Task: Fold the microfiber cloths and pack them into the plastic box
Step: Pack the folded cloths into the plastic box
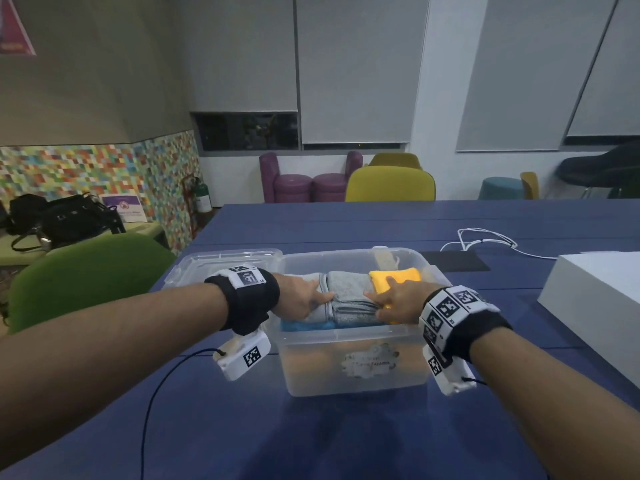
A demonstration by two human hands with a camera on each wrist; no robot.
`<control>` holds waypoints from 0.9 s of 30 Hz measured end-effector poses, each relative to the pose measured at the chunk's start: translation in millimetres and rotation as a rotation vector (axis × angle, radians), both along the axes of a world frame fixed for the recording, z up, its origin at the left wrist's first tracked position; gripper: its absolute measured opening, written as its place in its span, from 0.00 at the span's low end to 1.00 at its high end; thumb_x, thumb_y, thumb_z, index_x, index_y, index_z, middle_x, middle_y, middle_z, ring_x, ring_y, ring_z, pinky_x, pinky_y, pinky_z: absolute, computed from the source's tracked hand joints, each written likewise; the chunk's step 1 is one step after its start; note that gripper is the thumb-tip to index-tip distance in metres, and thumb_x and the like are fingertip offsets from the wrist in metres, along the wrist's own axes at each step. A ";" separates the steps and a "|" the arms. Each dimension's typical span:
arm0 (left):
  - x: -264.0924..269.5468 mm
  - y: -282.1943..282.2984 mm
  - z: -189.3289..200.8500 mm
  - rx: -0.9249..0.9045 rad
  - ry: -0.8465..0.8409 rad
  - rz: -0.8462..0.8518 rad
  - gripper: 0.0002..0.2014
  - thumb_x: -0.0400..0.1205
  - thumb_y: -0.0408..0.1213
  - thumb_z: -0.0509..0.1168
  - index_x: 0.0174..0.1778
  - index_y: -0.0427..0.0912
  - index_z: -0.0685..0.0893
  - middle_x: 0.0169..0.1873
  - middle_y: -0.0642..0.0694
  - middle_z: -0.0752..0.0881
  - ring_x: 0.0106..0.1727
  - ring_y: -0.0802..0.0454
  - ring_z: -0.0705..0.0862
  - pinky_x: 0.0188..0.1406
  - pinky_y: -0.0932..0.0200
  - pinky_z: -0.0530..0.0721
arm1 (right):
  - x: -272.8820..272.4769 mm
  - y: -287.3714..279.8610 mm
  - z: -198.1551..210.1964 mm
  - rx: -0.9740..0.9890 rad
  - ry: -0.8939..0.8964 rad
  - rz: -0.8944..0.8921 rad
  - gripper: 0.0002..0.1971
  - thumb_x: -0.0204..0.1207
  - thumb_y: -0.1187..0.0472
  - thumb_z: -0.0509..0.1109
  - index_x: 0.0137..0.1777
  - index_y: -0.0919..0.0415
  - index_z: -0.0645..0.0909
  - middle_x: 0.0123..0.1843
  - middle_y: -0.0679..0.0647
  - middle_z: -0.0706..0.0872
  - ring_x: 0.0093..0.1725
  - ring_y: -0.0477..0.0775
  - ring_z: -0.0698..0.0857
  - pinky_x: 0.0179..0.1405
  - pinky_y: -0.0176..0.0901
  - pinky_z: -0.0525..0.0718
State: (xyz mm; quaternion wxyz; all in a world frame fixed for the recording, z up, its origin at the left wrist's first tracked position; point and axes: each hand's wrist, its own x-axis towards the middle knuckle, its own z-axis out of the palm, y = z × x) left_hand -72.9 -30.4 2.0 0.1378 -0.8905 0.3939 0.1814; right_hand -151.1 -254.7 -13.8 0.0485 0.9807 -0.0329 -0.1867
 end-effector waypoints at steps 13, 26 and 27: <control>3.9 7.0 -4.3 -0.281 0.104 0.135 0.31 0.89 0.34 0.57 0.89 0.56 0.62 0.80 0.37 0.75 0.72 0.42 0.78 0.71 0.55 0.73 | -3.1 -1.4 -3.9 0.115 -0.091 -0.040 0.31 0.87 0.41 0.59 0.87 0.33 0.54 0.91 0.60 0.47 0.86 0.65 0.63 0.83 0.55 0.65; 49.1 116.2 13.0 -1.143 0.006 0.490 0.19 0.88 0.46 0.66 0.75 0.46 0.84 0.69 0.49 0.87 0.70 0.53 0.84 0.78 0.49 0.77 | -4.4 55.0 33.1 0.312 -0.482 0.087 0.32 0.85 0.42 0.62 0.88 0.42 0.60 0.89 0.57 0.63 0.87 0.56 0.62 0.85 0.54 0.63; 60.1 126.6 5.2 -1.135 -0.031 0.555 0.18 0.87 0.45 0.68 0.73 0.45 0.85 0.66 0.48 0.88 0.68 0.51 0.85 0.76 0.48 0.79 | -5.0 63.3 33.3 0.320 -0.493 0.101 0.30 0.85 0.43 0.62 0.87 0.43 0.63 0.88 0.57 0.64 0.86 0.57 0.64 0.84 0.54 0.64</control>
